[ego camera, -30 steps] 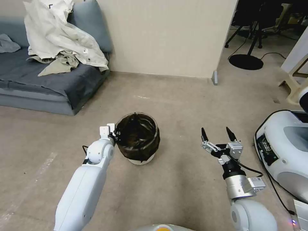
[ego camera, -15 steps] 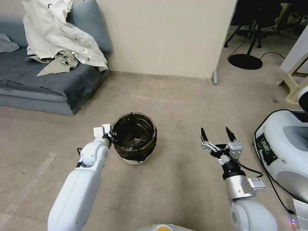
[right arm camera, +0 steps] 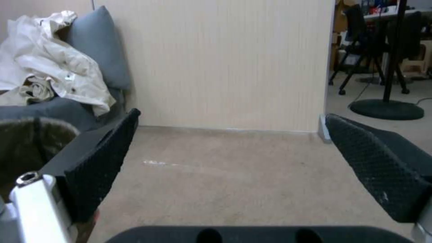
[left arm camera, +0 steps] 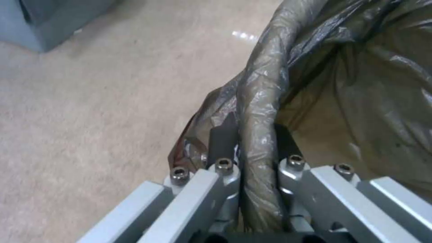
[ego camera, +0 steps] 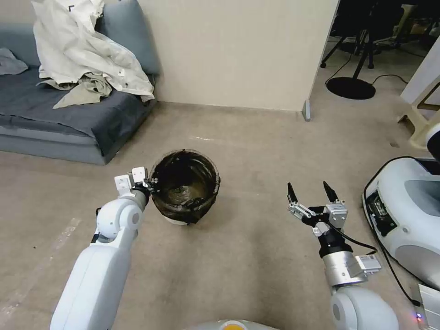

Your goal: Pick up the trash can from the floor.

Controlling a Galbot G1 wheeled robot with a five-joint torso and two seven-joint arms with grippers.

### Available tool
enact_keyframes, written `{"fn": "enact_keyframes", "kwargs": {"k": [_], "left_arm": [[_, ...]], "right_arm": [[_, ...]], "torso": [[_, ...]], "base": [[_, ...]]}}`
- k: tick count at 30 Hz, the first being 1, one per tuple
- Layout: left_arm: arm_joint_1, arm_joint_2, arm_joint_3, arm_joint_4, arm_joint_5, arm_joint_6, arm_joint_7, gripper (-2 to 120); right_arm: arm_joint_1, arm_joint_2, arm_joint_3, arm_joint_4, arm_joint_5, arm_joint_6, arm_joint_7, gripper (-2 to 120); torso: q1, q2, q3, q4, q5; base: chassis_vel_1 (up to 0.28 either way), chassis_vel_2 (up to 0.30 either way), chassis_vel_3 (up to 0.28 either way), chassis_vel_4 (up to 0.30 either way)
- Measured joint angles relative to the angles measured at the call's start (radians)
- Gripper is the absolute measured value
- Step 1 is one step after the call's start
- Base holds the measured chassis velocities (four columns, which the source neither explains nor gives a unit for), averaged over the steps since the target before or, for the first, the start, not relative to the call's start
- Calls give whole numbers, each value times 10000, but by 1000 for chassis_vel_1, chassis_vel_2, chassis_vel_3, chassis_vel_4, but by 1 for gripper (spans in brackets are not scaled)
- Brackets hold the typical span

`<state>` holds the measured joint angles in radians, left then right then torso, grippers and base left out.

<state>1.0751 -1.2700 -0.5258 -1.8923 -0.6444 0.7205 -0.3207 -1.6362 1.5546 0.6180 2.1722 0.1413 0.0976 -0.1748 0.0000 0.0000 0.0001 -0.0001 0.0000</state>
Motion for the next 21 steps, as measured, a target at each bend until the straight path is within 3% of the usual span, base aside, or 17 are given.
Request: {"fn": "enact_keyframes", "kwargs": {"k": [12, 21], "left_arm": [[505, 117, -726, -1583, -1355, 166, -211, 3], [749, 94, -958, -2009, -1598, 166, -243, 3]], "right_arm": [[11, -73, 39, 35, 90, -5, 10, 100], [84, -68, 26, -19, 100, -32, 18, 100]], "torso": [[1, 0, -1, 1, 0], [0, 0, -1, 1, -1]], "base": [[0, 0, 0, 0], [0, 0, 0, 0]]}}
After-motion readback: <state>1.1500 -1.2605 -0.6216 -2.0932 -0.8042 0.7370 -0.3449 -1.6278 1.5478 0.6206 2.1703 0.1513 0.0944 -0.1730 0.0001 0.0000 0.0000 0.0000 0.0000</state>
